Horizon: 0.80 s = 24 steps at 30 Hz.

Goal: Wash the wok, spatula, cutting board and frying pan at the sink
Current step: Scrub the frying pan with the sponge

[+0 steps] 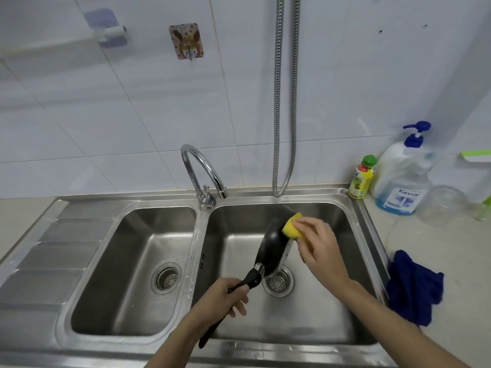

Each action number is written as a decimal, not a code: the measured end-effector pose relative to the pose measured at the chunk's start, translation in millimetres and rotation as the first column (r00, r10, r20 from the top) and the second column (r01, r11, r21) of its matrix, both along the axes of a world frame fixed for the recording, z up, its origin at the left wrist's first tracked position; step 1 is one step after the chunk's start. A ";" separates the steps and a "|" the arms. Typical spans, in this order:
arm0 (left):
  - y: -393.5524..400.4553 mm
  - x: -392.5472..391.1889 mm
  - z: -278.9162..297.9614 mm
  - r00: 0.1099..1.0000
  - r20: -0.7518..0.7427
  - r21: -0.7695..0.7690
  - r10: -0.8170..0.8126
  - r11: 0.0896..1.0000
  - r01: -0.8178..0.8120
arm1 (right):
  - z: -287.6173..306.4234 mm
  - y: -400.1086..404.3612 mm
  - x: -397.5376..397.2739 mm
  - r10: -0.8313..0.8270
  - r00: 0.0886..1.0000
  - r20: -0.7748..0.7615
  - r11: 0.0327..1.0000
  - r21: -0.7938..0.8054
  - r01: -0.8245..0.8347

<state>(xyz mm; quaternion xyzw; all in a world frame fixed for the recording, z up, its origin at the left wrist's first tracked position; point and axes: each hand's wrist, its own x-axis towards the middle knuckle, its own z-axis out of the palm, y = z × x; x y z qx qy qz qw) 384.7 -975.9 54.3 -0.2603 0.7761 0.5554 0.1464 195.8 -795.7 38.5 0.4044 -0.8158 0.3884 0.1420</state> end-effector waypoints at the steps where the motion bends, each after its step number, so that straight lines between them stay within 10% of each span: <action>1: -1.1 -0.7 3.3 1.000 -0.006 0.051 -0.011 0.999 0.012 | -5.1 -0.7 4.8 0.040 0.999 -0.022 0.999 0.032 -0.039; 8: -0.8 2.4 12.6 0.996 -0.077 0.091 -0.035 0.995 0.042 | -8.7 -34.2 1.9 0.132 0.968 -0.213 0.977 0.192 -0.091; 16: 0.8 4.0 13.6 0.980 -0.160 0.252 0.115 0.965 -0.072 | -10.6 -29.6 -28.7 -0.241 0.897 0.371 0.966 0.182 0.185; 24: 6.8 -7.2 3.8 0.997 -0.057 0.199 0.054 0.979 -0.042 | -21.0 -15.3 32.0 -0.026 0.888 0.459 0.999 0.053 0.002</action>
